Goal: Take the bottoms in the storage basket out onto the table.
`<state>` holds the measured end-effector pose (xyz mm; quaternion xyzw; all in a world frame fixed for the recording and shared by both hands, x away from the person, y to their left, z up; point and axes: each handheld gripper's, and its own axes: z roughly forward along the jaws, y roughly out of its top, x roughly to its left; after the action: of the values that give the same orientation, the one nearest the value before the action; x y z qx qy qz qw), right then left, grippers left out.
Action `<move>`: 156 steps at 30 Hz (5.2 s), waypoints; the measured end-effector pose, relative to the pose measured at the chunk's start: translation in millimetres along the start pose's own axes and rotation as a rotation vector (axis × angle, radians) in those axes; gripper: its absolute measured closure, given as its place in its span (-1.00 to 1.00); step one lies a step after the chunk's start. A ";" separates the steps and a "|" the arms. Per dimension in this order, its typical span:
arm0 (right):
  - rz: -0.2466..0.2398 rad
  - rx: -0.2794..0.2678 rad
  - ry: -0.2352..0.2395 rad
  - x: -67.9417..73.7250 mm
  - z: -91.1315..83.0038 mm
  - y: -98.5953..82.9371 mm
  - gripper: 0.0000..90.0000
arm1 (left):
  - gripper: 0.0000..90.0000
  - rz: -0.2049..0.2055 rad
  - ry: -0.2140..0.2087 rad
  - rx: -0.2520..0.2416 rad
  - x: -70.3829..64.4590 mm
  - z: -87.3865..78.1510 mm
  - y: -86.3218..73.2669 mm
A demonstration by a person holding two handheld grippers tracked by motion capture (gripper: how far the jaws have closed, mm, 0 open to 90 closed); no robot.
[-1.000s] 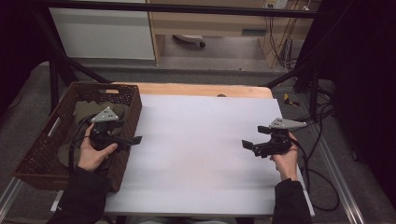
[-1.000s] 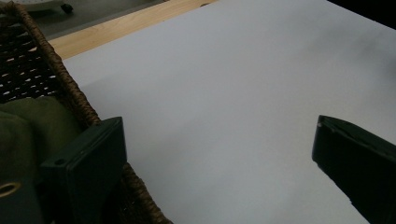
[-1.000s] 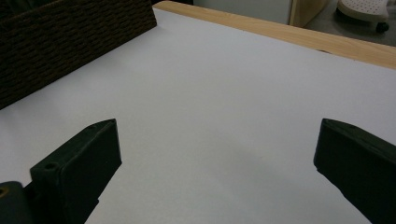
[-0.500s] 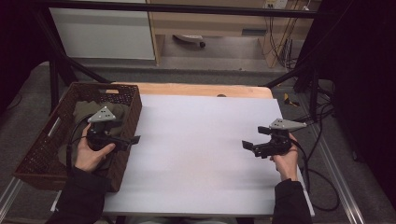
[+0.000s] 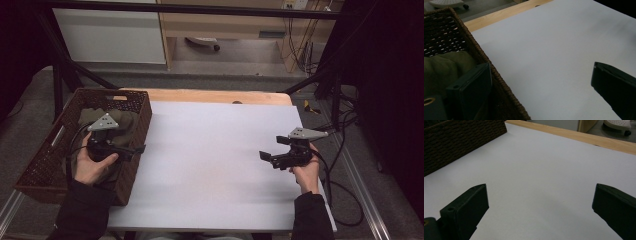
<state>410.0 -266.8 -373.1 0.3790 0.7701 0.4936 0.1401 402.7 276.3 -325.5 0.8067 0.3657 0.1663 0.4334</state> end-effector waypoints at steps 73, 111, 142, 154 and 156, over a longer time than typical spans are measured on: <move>0.002 0.002 -0.007 -0.9 -2.1 -0.9 -0.97 | -0.93 -0.055 0.162 0.065 32.9 -63.3 -1.9; 0.001 -0.001 -0.005 -0.3 -3.1 0.0 -0.98 | -0.94 -0.139 0.290 0.111 77.0 -70.5 -1.2; 0.002 -0.002 -0.003 0.0 -3.0 0.3 -0.98 | -0.95 -0.173 0.363 0.239 96.7 -28.7 -7.5; 0.003 0.004 -0.004 0.4 -2.3 0.2 -0.97 | -0.91 -0.195 0.380 0.226 103.3 -20.0 -18.3; 0.003 0.003 -0.004 0.4 -2.5 0.3 -0.98 | -0.83 -0.194 0.379 0.221 103.3 -19.7 -18.3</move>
<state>408.4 -268.0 -371.7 0.3813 0.7699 0.4922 0.1402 453.0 370.0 -334.4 0.7647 0.5323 0.2314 0.2799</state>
